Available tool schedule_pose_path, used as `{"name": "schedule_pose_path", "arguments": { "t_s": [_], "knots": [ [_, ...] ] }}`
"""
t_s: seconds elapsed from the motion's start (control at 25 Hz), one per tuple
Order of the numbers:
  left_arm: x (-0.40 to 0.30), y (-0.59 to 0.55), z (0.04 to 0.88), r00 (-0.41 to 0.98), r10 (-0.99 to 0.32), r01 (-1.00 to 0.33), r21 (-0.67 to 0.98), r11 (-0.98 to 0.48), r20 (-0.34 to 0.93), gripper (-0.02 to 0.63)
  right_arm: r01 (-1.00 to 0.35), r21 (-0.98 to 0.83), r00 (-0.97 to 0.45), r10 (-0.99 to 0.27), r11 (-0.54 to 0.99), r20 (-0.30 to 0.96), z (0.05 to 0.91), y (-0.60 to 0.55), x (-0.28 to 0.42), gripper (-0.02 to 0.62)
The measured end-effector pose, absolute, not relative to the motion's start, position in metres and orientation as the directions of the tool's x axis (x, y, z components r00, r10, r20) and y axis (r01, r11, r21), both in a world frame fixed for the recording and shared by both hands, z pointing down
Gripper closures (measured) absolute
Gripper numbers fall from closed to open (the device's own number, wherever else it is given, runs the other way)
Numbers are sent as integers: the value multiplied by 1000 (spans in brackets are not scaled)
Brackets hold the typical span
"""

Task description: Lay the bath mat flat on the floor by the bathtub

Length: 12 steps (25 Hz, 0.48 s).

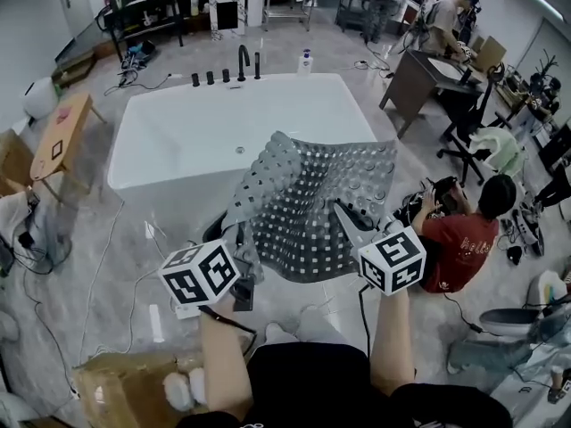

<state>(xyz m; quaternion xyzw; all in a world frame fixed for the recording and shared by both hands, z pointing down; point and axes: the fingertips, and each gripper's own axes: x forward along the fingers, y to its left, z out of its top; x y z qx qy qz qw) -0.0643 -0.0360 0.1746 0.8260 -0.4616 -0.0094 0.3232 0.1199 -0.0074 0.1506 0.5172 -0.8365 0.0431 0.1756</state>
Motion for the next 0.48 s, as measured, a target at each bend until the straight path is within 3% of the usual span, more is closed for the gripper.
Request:
{"name": "schedule_pose_path", "arguments": {
  "t_s": [0.48],
  "knots": [
    [-29,-71,203,569,-738,-774,540,-331,363,578,-888,38,-411,-827,459,384,186,-44,153,566]
  ]
}}
